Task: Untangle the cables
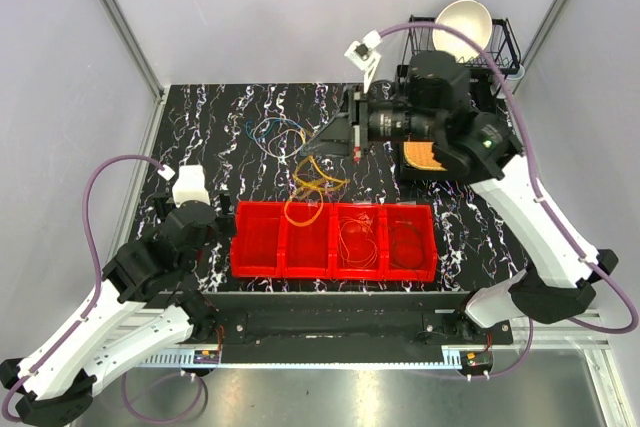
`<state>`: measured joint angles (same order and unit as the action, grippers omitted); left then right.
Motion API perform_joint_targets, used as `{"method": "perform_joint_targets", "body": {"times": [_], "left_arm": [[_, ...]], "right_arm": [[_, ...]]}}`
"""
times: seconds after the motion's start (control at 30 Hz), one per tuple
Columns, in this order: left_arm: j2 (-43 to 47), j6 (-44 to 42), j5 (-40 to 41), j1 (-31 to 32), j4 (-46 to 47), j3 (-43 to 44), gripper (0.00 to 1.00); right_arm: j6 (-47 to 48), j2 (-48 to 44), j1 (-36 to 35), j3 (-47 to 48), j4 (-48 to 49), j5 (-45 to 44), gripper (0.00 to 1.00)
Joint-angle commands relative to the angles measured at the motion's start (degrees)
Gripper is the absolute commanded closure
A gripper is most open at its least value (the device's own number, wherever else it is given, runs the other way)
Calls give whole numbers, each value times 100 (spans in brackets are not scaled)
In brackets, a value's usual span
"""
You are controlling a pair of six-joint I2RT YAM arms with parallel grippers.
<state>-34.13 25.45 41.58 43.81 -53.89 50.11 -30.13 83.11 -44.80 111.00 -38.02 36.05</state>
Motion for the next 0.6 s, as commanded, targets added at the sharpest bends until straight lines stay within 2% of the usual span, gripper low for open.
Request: {"method": "perform_joint_targets", "body": {"times": [0.0,0.27,0.47,0.57], "left_arm": [[3,-67,-71,-22,247,-10,1],[-32,-67,-80,-22,247,-18,1],[-59,-84,-80,-39,247,-10,1],[-41,-76,-80,-31,247,-10,1]], "right_arm": [[200,3,-56,825,-73,77,100],[7,-49,-56,871,-136,419,100],[-151,-233,-47,160,40,421,100],[-230,-436,-56,-534,346,376,100]]}}
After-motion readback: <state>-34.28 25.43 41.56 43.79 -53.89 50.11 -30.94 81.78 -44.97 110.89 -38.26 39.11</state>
